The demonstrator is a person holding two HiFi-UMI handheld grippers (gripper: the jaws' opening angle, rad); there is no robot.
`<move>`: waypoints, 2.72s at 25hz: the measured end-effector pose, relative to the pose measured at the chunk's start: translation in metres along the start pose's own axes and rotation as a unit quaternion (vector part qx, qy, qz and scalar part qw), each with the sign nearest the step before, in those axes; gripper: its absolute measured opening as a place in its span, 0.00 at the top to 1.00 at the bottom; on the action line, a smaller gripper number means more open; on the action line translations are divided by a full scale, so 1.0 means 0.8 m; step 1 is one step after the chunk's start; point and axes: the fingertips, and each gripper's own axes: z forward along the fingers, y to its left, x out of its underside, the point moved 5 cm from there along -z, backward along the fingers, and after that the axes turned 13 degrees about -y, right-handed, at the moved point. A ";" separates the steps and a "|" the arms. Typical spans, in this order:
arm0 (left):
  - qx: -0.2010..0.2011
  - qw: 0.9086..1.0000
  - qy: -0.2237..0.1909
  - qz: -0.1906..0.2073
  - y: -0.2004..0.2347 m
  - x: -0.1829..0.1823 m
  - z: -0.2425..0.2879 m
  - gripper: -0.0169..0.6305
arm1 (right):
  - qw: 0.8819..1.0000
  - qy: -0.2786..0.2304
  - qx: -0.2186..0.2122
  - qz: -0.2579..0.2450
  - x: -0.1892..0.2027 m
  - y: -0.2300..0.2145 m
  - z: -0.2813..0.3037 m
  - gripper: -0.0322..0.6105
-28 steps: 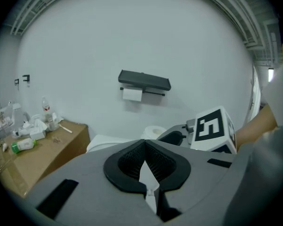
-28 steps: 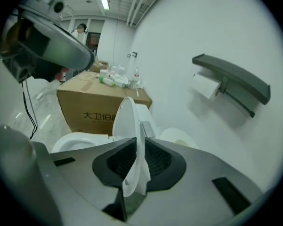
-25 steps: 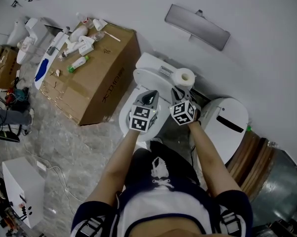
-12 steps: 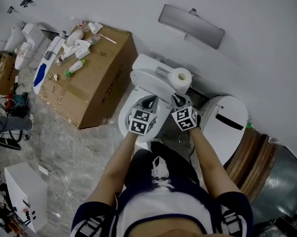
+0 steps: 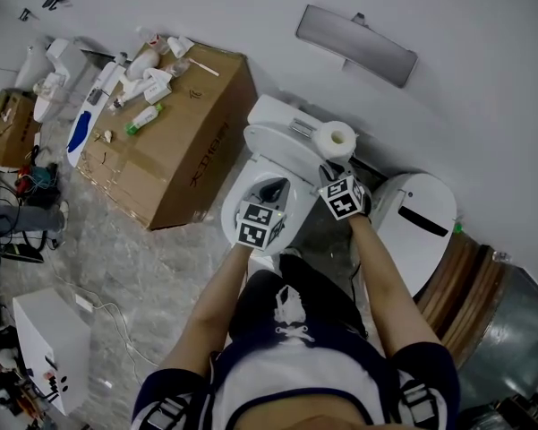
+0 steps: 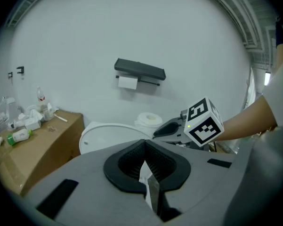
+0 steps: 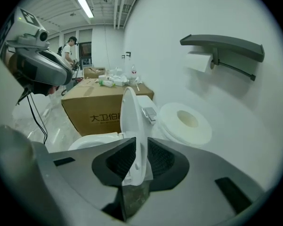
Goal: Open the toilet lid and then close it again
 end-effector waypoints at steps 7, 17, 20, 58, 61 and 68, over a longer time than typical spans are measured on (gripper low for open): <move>0.002 1.000 0.004 -0.001 -0.006 0.010 -0.007 0.96 | 0.999 0.031 -0.003 -0.012 0.009 -0.002 0.014 0.89; 0.002 1.000 0.020 -0.004 -0.009 0.029 -0.010 0.96 | 0.999 0.021 -0.035 -0.017 0.008 0.027 -0.001 0.89; -0.002 1.000 0.028 -0.014 -0.009 0.039 -0.013 0.96 | 0.999 0.020 -0.045 -0.021 0.008 0.038 -0.007 0.89; -0.052 0.978 0.099 -0.178 -0.005 0.143 -0.037 0.96 | 0.986 0.006 -0.156 -0.063 0.033 0.167 -0.036 0.89; -0.053 0.974 0.093 -0.201 -0.005 0.146 -0.040 0.93 | 0.984 0.007 -0.166 -0.061 0.032 0.169 -0.033 0.89; -0.073 0.962 0.058 -0.255 0.002 0.143 -0.042 0.89 | 0.981 0.003 -0.184 -0.061 0.041 0.180 -0.032 0.89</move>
